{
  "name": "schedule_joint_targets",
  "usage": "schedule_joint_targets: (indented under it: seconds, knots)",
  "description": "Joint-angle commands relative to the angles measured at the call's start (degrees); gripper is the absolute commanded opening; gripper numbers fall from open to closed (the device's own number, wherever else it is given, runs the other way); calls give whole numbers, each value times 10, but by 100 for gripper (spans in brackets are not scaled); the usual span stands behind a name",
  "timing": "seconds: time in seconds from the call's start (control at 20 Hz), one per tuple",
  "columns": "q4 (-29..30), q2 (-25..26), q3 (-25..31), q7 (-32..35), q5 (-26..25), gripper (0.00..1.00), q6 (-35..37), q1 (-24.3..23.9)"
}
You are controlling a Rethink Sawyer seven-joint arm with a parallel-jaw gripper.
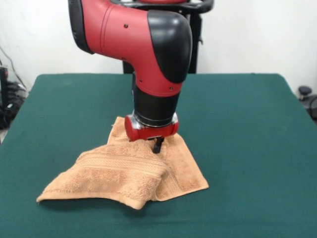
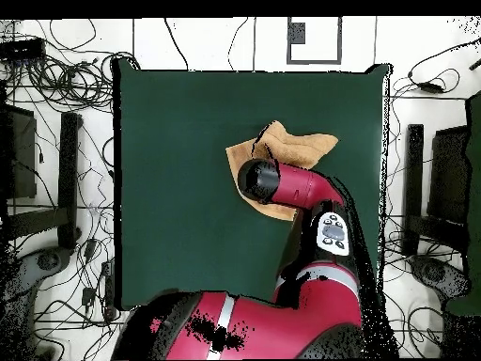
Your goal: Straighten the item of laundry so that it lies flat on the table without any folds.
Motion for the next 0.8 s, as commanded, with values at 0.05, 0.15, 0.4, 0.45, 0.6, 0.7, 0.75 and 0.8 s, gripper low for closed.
schedule_joint_targets:
  seconds: [0.05,0.15,0.4,0.45,0.6,0.7,0.75,0.8]
  knots:
    - [34,76,106,185,46,100,-130,22]
    - [32,78,103,191,51,100,-130,29]
    - [25,82,94,208,65,100,-131,50]
    - [25,83,94,210,68,100,-134,52]
    - [27,83,96,215,80,100,-139,57]
    - [30,82,99,218,89,100,-144,62]
    - [31,82,100,219,93,100,-143,63]
    - [31,83,99,219,97,100,-143,66]
